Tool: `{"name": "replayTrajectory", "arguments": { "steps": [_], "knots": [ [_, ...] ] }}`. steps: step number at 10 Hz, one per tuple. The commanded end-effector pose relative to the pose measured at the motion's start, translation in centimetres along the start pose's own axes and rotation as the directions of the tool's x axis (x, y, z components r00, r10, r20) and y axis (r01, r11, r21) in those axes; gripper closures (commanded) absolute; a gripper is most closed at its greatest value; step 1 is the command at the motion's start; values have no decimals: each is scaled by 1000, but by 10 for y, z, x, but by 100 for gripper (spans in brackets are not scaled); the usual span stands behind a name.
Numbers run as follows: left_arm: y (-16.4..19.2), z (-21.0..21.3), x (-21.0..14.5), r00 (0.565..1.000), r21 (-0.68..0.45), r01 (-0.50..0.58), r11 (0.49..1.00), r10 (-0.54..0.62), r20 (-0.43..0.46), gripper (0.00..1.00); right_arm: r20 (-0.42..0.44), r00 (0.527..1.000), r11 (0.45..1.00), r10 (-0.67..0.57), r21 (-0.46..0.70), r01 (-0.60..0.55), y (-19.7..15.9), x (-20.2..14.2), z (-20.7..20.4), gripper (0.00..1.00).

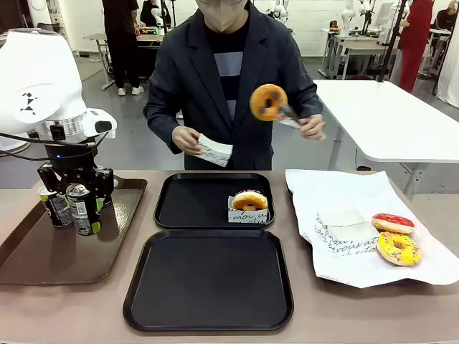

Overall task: Set up donuts and drinks on trays.
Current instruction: Pick up one Pepsi coke and place it on the Flat Tray.

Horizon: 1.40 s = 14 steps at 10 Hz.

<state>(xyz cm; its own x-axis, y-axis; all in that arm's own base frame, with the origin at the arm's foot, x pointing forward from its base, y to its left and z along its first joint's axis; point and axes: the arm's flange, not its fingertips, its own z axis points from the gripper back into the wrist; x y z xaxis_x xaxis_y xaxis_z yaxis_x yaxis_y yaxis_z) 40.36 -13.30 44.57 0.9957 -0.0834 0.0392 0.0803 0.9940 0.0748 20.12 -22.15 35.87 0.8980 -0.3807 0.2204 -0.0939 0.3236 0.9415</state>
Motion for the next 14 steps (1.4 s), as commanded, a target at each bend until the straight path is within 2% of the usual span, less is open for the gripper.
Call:
{"name": "replayTrajectory", "arguments": {
  "steps": [1, 3, 6, 12, 14],
  "knots": [
    [0, 6, 2, 1000, -6, -1, 1000, 1, -6, 41, 5, 1000, 1000, 15, 10, -15, 0, 0, 1, 0],
    [-10, 3, 11, 999, -33, -35, 999, 34, -21, 41, 5, 1000, 1000, 15, 10, -15, 0, 0, 1, 0],
    [-43, 15, 42, 1000, -141, 6, 990, -10, -28, 41, 5, 1000, 1000, 15, 10, -15, 0, 0, 1, 0],
    [-108, 1, 107, 998, -218, 13, 976, -1, 57, 41, 5, 1000, 1000, 15, 10, -15, 0, 0, 1, 0],
    [-99, 5, 97, 1000, -224, 11, 975, -13, -4, 41, 5, 1000, 1000, 15, 10, -15, 0, 0, 1, 0]
  ]
}}
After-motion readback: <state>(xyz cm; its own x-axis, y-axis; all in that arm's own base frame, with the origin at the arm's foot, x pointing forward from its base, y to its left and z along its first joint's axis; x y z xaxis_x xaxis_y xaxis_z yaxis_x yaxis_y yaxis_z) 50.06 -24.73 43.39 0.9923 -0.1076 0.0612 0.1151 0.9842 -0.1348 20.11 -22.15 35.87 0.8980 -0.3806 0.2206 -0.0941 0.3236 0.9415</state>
